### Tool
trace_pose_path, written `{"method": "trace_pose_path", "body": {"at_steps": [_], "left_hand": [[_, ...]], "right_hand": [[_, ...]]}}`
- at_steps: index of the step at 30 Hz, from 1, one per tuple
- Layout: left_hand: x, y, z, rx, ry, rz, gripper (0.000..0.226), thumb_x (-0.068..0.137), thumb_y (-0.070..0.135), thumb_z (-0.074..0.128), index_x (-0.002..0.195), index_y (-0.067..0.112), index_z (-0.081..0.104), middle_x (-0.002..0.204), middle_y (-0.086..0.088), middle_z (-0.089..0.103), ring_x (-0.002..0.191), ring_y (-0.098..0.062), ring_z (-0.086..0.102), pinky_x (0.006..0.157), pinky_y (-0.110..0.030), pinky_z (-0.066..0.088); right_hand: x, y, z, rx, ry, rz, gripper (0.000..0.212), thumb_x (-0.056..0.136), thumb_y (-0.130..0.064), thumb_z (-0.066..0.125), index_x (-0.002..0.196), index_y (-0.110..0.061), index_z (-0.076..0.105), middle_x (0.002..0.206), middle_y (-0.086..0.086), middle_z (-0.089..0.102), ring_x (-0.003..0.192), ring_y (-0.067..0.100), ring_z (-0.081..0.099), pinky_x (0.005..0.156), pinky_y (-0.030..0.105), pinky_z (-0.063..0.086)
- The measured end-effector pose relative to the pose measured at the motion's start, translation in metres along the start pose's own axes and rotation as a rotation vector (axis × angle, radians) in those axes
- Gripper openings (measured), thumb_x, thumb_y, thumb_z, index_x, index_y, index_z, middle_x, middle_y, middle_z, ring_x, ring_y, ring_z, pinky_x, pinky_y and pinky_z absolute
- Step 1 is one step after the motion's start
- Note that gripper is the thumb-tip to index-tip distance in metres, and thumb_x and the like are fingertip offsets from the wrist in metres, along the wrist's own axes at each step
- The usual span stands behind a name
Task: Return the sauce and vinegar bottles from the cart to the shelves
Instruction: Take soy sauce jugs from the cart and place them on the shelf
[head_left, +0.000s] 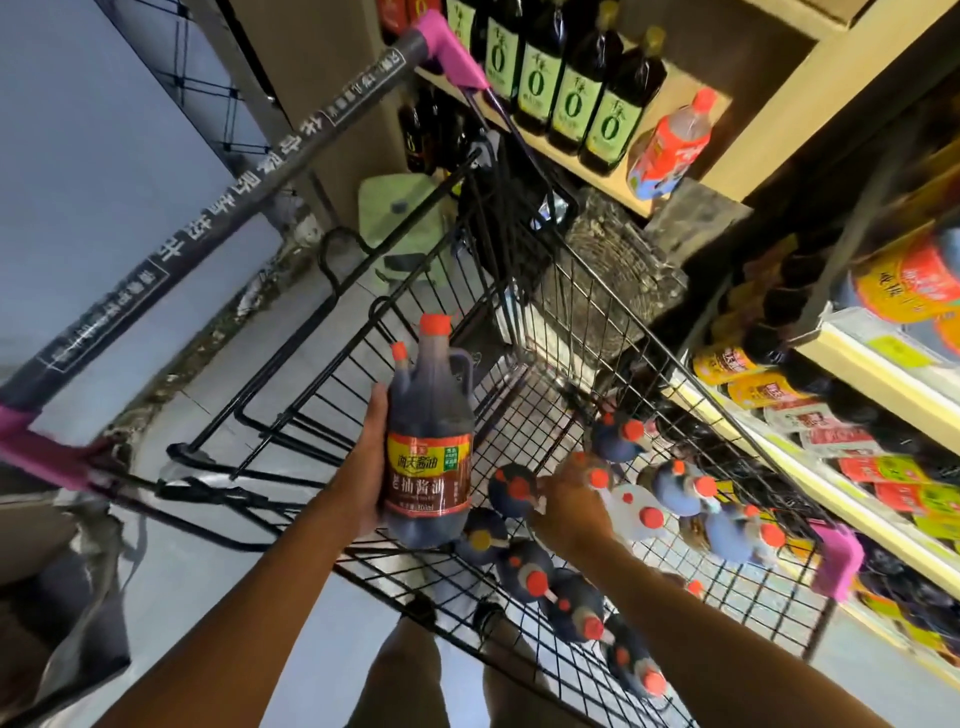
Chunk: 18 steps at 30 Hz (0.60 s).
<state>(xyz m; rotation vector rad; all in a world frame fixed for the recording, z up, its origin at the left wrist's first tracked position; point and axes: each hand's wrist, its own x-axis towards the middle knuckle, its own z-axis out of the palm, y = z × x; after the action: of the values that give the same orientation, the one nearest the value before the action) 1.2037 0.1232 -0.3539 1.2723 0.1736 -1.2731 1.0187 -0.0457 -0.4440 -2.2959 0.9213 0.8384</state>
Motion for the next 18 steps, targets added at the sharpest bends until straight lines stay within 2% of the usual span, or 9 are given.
{"method": "trace_pose_path", "body": {"at_steps": [2, 5, 7, 10, 12, 18], "left_hand": [[0.0, -0.003, -0.003, 0.003, 0.014, -0.007, 0.078, 0.085, 0.074, 0.024, 0.138, 0.028, 0.056, 0.129, -0.013, 0.068, 0.119, -0.034, 0.065, 0.103, -0.05, 0.049], [0.0, -0.009, -0.009, 0.005, 0.009, 0.003, 0.075, 0.088, 0.072, 0.019, 0.141, 0.03, 0.051, 0.131, -0.01, 0.068, 0.121, -0.031, 0.065, 0.099, -0.048, 0.053], [-0.002, -0.012, -0.013, 0.032, 0.001, 0.013, 0.074, 0.088, 0.072, 0.019, 0.141, 0.031, 0.05, 0.13, -0.007, 0.068, 0.122, -0.031, 0.064, 0.094, -0.043, 0.057], [-0.003, -0.015, -0.019, 0.06, -0.012, -0.01, 0.093, 0.072, 0.09, 0.044, 0.142, 0.028, 0.051, 0.13, -0.011, 0.068, 0.122, -0.034, 0.064, 0.091, -0.044, 0.058], [-0.003, -0.014, -0.022, 0.074, -0.028, -0.031, 0.108, 0.057, 0.093, 0.06, 0.141, 0.026, 0.051, 0.13, -0.013, 0.068, 0.119, -0.033, 0.065, 0.089, -0.042, 0.058], [-0.002, -0.014, -0.023, 0.091, -0.049, -0.034, 0.107, 0.045, 0.089, 0.074, 0.132, 0.031, 0.055, 0.122, -0.004, 0.073, 0.111, -0.023, 0.071, 0.08, -0.032, 0.06]], "right_hand": [[0.001, -0.005, 0.008, -0.066, -0.007, 0.016, 0.038, 0.094, -0.045, 0.057, 0.129, -0.032, 0.058, 0.125, 0.01, 0.057, 0.119, 0.03, 0.055, 0.095, 0.038, 0.048], [0.015, -0.012, 0.02, -0.082, 0.029, 0.062, 0.032, 0.097, -0.041, 0.054, 0.121, -0.022, 0.062, 0.112, 0.004, 0.068, 0.11, 0.027, 0.061, 0.094, 0.036, 0.044], [0.023, -0.014, 0.028, -0.075, 0.062, 0.083, 0.028, 0.096, -0.041, 0.055, 0.117, -0.025, 0.064, 0.105, 0.002, 0.071, 0.101, 0.025, 0.065, 0.09, 0.036, 0.046], [0.033, -0.01, 0.036, -0.139, 0.103, 0.076, 0.029, 0.094, -0.043, 0.058, 0.121, -0.033, 0.061, 0.102, -0.002, 0.07, 0.097, 0.023, 0.065, 0.092, 0.038, 0.042], [0.038, -0.007, 0.039, -0.186, 0.12, 0.08, 0.03, 0.093, -0.046, 0.059, 0.119, -0.032, 0.062, 0.101, -0.004, 0.067, 0.095, 0.021, 0.064, 0.093, 0.04, 0.04], [0.04, -0.003, 0.04, -0.1, 0.195, 0.028, 0.031, 0.094, -0.046, 0.062, 0.122, -0.032, 0.062, 0.104, -0.006, 0.066, 0.088, 0.018, 0.06, 0.095, 0.039, 0.04]]}}
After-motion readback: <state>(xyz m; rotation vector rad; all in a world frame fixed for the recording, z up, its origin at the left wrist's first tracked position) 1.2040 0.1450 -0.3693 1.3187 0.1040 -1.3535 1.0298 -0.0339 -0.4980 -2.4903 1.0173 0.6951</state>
